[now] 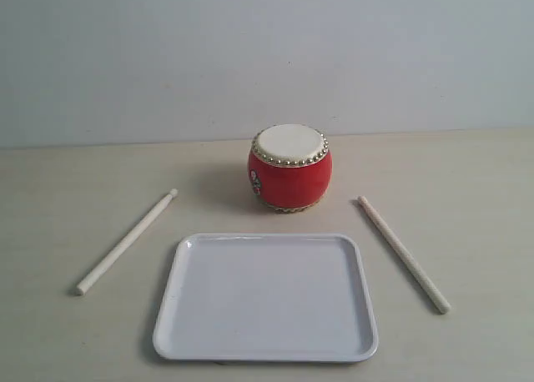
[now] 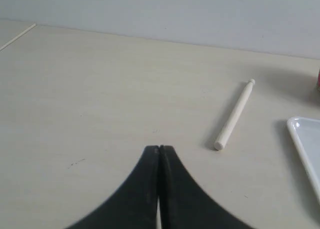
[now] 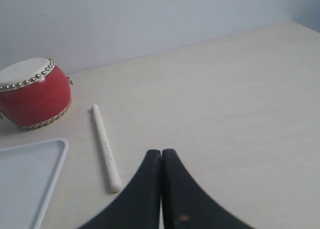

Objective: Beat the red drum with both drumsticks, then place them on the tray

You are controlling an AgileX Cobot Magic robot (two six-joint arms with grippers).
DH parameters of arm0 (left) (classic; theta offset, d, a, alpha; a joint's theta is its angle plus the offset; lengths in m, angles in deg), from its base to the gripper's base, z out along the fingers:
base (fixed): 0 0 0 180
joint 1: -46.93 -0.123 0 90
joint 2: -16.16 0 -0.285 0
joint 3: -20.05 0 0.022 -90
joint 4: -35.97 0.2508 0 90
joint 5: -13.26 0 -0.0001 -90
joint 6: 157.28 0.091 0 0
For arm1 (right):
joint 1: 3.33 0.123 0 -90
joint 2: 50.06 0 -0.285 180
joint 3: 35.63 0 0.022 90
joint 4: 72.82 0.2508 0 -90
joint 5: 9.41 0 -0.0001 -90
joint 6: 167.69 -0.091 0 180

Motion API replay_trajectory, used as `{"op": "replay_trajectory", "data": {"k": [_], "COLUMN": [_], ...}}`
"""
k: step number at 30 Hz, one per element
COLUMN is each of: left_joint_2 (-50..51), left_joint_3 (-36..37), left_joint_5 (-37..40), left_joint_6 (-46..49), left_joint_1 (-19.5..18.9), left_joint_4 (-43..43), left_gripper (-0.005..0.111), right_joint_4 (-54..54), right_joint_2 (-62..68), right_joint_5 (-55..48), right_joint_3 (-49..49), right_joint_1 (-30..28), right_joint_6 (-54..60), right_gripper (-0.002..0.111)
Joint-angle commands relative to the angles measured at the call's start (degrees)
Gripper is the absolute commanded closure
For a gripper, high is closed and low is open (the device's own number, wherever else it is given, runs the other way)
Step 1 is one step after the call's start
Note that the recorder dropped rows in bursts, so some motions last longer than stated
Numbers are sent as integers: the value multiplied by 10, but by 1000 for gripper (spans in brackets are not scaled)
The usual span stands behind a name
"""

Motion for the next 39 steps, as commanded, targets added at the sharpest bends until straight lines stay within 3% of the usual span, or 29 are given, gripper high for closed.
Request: {"op": "replay_trajectory", "data": {"k": [1, 27, 39], "left_joint_2": [2, 2, 2], "left_joint_3": [-3, -3, -3], "left_joint_5": [-5, -5, -5], "left_joint_6": [-1, -1, -1], "left_joint_1": [-1, -1, -1], "left_joint_4": [-4, -4, -4], "left_gripper": [107, 107, 107], "right_joint_4": [1, -2, -226], "right_joint_2": [2, 2, 2], "right_joint_5": [6, 10, 17], "right_joint_3": [2, 2, 2], "right_joint_1": [-3, -3, -3], "right_joint_6": [1, 3, 7], "right_gripper": [108, 108, 108]}}
